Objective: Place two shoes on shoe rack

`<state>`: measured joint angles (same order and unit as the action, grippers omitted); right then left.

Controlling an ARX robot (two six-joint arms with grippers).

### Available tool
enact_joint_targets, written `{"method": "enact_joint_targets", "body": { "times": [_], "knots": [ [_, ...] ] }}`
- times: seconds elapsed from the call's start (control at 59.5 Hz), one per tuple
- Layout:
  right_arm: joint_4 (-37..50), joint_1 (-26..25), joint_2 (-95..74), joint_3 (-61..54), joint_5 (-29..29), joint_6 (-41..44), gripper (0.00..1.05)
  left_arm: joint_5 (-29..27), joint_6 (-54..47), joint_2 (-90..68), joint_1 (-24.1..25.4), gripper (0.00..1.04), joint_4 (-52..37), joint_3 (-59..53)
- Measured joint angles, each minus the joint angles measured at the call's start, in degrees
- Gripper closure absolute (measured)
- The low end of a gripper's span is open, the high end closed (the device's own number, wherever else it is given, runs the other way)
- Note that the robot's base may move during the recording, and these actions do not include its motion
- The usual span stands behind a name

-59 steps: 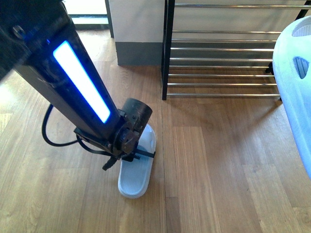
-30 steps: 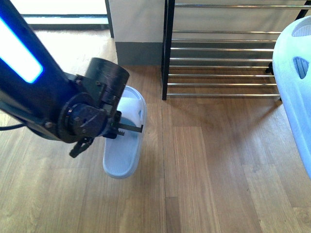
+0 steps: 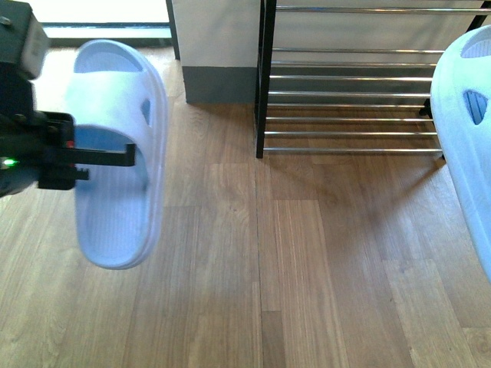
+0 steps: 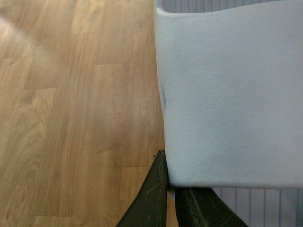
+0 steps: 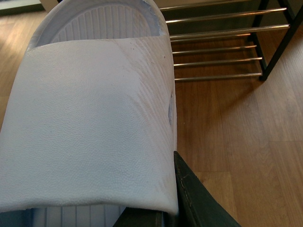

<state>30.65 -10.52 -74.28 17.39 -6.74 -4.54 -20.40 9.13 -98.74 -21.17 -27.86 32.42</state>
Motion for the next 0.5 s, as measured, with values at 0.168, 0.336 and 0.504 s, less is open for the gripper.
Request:
{"method": "enact_joint_targets", "body": {
  "times": [0.168, 0.336, 0.504],
  "knots": [
    [0.0, 0.0, 0.0, 0.0, 0.02, 0.0, 1.03, -2.49, -0.9, 16.72, 0.2, 1.03, 5.97, -7.37],
    [0.0, 0.0, 0.0, 0.0, 0.0, 0.0, 1.03, -4.57, -1.92, 30.51, -0.04, 1.03, 13.88, -9.84],
    [0.0, 0.0, 0.0, 0.0, 0.0, 0.0, 1.03, -6.54, -2.73, 43.63, -0.63, 1.03, 21.88, -10.51]
  ]
}}
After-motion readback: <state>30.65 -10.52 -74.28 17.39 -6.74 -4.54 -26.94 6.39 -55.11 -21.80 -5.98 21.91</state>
